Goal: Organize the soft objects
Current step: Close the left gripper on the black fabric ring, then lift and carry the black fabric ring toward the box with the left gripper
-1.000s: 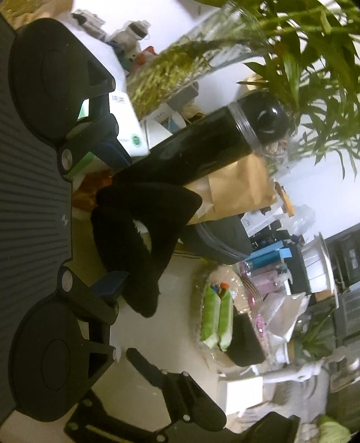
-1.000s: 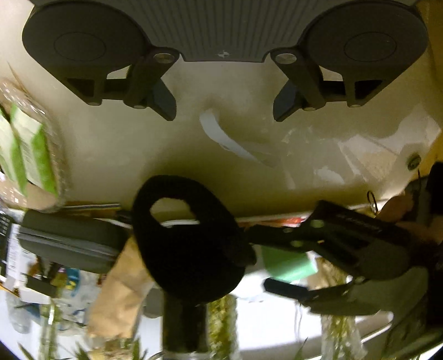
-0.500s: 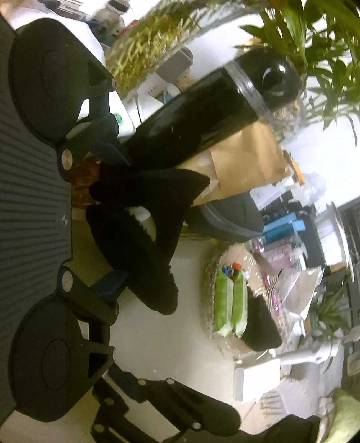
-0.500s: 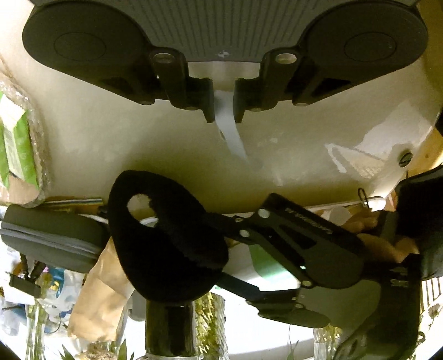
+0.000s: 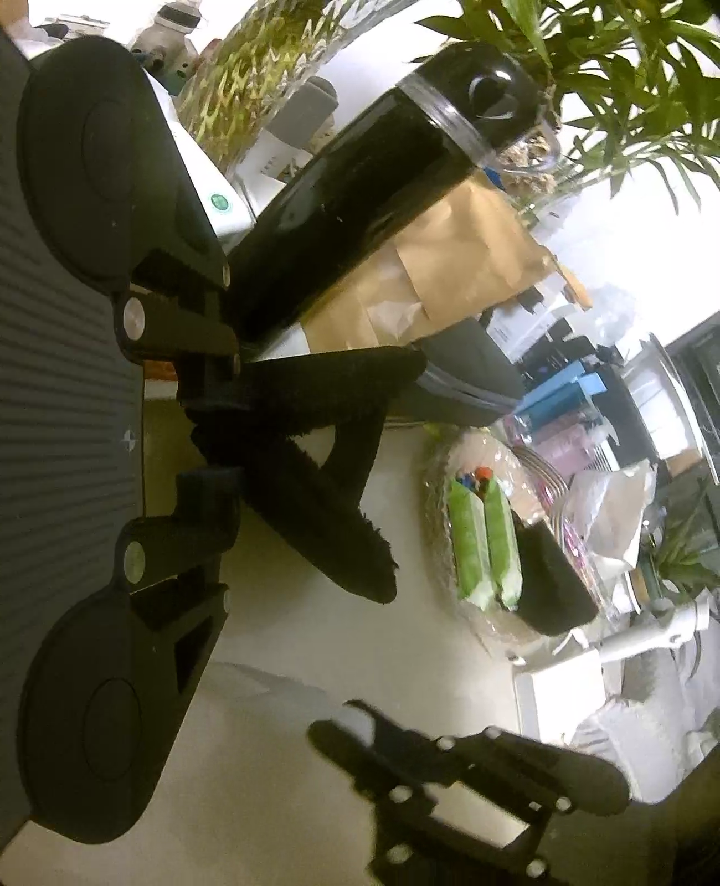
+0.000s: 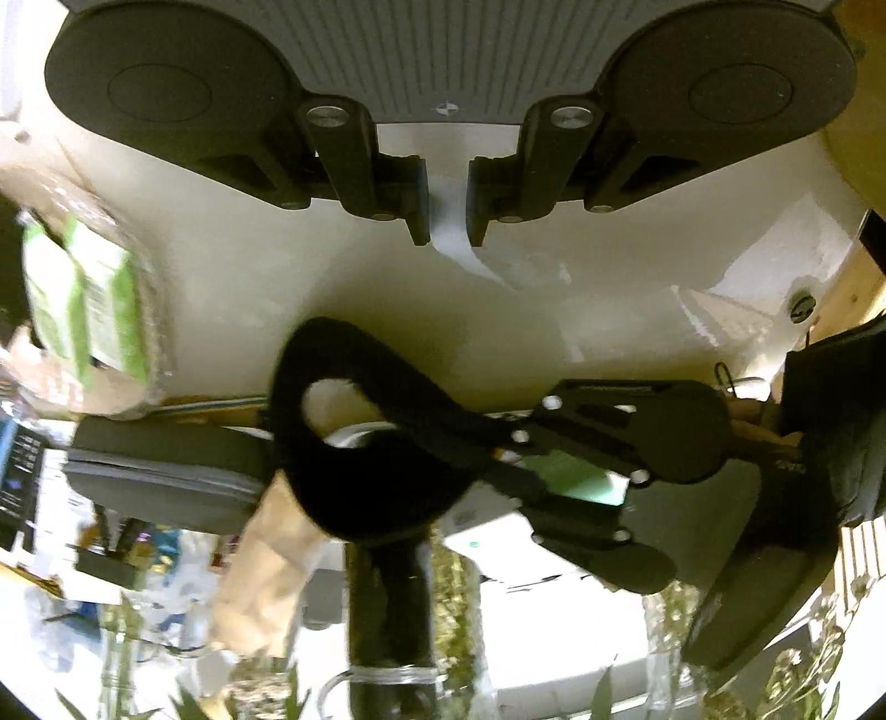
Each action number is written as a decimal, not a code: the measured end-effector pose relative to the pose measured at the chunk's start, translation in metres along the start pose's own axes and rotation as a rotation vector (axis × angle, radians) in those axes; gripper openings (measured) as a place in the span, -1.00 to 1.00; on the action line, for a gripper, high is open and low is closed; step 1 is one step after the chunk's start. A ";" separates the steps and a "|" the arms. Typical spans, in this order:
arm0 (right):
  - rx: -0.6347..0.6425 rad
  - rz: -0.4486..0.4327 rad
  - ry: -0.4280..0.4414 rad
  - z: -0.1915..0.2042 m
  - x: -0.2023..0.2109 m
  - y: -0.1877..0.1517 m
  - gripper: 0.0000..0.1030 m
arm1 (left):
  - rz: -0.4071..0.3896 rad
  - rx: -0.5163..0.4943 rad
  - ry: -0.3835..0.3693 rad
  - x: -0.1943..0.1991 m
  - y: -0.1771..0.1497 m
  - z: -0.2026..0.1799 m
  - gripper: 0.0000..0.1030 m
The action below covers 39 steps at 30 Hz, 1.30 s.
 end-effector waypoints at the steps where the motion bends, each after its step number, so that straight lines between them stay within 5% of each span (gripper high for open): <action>1: -0.009 -0.003 -0.008 -0.002 0.004 -0.001 -0.70 | -0.004 0.004 -0.006 0.003 0.001 -0.002 -0.68; 23: -0.220 -0.096 -0.138 -0.011 0.087 -0.022 -0.70 | -0.031 0.330 -0.032 0.103 0.001 0.000 -0.70; 39: -0.223 -0.176 -0.149 0.032 0.171 -0.015 -0.70 | -0.016 0.407 -0.033 0.194 0.018 -0.006 -0.70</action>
Point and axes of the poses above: each gripper's, at about its wrist camera, not at the fingertips, and x roughly against the way its jaws point, z to its left, y to its top, the point moved 3 cm from there along -x, roughly the way its jaws point, and after that the axes turned 9 degrees about -x, right-handed, at the moved point
